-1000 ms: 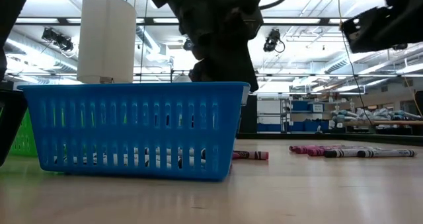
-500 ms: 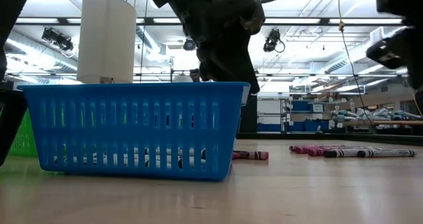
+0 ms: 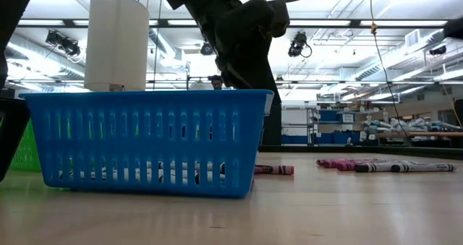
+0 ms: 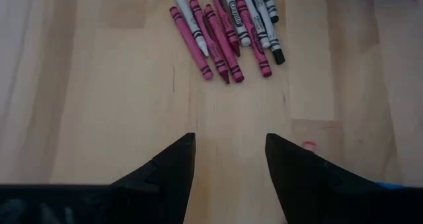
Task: Sort crayons
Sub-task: Put the pink crayon into the left blue basket
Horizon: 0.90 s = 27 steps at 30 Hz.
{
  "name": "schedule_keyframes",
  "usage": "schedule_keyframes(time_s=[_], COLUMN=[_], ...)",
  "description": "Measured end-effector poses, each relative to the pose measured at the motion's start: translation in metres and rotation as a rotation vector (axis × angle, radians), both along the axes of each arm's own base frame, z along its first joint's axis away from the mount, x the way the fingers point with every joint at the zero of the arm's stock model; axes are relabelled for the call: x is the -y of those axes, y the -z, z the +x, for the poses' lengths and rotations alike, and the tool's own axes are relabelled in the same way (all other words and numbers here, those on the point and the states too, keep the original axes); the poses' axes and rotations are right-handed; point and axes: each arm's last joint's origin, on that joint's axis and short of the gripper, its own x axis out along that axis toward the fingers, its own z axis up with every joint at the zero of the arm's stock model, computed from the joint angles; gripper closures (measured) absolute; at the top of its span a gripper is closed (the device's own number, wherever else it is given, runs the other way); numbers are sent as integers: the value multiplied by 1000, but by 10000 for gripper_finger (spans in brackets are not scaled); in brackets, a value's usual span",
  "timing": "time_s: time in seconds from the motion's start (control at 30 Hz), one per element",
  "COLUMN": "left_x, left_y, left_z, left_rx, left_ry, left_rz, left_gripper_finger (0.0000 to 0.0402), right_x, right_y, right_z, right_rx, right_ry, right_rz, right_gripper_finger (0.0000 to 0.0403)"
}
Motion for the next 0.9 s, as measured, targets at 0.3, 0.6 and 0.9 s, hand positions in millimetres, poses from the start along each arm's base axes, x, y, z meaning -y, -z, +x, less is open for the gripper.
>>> schedule_keyframes(time_s=[0.3, 0.6, 0.9], left_x=[-1, -1, -1], left_y=[0, 0, 0], left_z=[0, 0, 0], left_rx=[-4, -3, -4], left_ry=[16, 16, 13], left_rz=[44, 44, 47], left_gripper_finger=[207, 207, 207], right_x=[-37, -50, -56], right_y=[12, 32, 53], right_z=[-7, -1, 3], right_rx=[-69, -67, -142], right_ry=[-460, -620, -763], right_rz=[-42, -75, -136], right_gripper_finger=[257, 257, 258])
